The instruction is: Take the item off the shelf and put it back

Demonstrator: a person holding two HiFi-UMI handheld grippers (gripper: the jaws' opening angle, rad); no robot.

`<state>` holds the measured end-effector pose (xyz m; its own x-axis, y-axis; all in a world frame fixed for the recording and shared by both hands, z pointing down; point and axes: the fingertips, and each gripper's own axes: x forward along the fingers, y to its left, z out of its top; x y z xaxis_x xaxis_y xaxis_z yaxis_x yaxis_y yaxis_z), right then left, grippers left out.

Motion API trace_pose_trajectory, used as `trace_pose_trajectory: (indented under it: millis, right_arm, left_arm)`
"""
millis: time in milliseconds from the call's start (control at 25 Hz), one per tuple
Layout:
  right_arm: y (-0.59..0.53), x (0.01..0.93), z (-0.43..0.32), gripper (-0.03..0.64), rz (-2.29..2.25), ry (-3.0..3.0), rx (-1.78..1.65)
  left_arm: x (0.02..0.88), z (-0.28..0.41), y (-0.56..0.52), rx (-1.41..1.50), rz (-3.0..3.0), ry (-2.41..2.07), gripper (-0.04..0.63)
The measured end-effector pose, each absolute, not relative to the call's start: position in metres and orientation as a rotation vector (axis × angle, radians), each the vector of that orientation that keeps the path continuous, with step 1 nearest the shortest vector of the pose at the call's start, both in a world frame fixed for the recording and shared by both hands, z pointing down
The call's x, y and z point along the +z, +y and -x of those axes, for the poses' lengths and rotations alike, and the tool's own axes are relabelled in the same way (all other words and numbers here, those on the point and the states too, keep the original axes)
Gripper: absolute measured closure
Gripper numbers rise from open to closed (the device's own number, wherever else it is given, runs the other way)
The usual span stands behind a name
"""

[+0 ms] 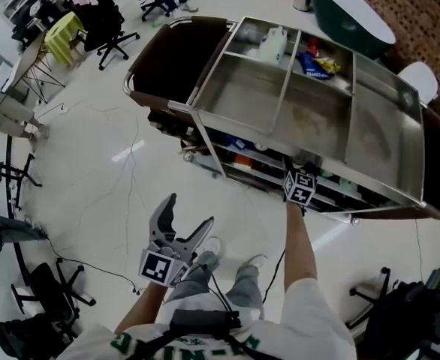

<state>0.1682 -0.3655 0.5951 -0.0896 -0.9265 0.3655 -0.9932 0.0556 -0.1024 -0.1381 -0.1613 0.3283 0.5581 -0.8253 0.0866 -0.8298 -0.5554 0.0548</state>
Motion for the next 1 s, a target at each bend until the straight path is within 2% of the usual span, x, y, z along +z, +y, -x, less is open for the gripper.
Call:
trace_pose_trajectory:
  millis: [240,480,760,1000]
  right_arm:
    - [-0.39,0.611,-0.17,0.206,-2.022,-2.053,0.433]
    - [-0.384,0.599,-0.166,0.154,-2.047,-2.117,0.422]
    - [-0.301,0.569,-0.167,0.155,-2.094,-2.127,0.471]
    - [-0.189,0.485,-0.146,0.16,-2.055,-2.33,0.419]
  left_arm:
    - [0.328,0.151,-0.166,0.11,-2.669,-1.484,0.199]
    - [0.327,0.145,-0.172,0.081,-2.696,-1.447,0.199]
    - [0.319,0.121,-0.17,0.032,-2.774,-1.321,0.199]
    - [0.304,0.095,-0.165,-0.02,-2.851,-1.199,0.199]
